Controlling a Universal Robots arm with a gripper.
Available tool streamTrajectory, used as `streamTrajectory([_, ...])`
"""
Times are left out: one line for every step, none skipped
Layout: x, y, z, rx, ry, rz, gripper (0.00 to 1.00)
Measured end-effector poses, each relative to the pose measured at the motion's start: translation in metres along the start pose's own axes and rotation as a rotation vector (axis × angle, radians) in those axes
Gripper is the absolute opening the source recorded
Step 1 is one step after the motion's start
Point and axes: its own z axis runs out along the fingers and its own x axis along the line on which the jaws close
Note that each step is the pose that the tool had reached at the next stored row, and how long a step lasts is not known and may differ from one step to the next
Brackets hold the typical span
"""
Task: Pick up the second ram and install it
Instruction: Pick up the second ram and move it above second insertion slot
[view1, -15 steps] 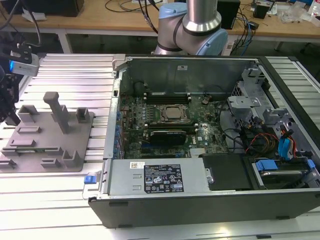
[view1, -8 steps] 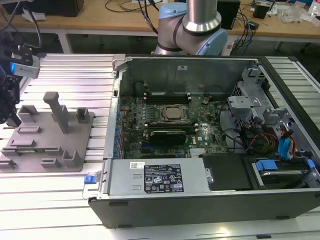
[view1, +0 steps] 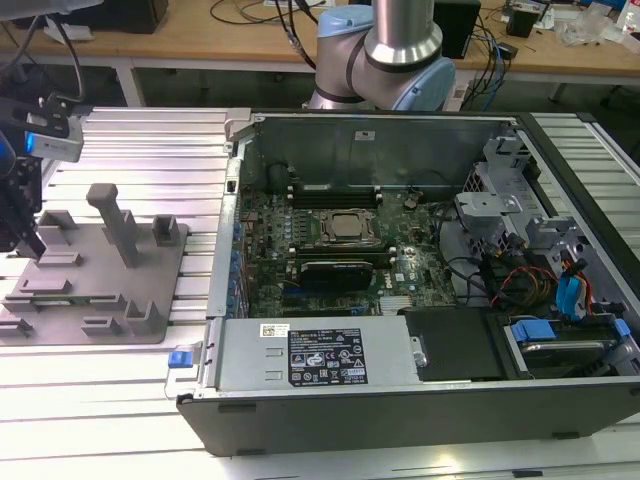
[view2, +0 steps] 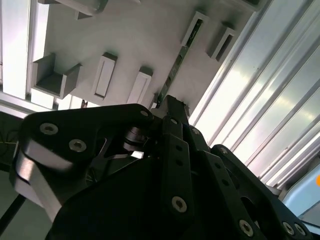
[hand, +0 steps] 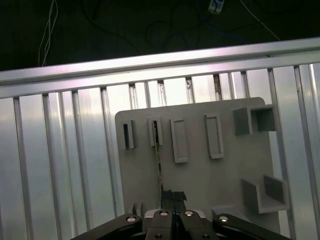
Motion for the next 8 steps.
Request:
streamTrajectory([0.0,0.0,0.0008,0.0001,0.0,-0.002,0.08])
streamTrajectory([0.0,0.0,0.0014,0.0,0.0001,-0.004,0.08])
streamTrajectory([0.0001,0.0,0.0019,-0.0001,0.0003,-0.005,0.08])
streamTrajectory([0.0001,0.0001,0.0025,-0.0001,0.0003,-0.007,0.08])
streamTrajectory([0.0001,0.0001,0.0033,-0.0001,0.0003,-0.009,0.08])
streamTrajectory([0.0002,0.0002,0.005,-0.0001,0.0006,-0.016,0.08])
streamTrajectory([0.0003,0.0003,0.0076,-0.0004,0.0012,-0.026,0.08])
streamTrajectory([0.0003,0.0003,0.0101,-0.0007,0.0016,-0.035,0.08])
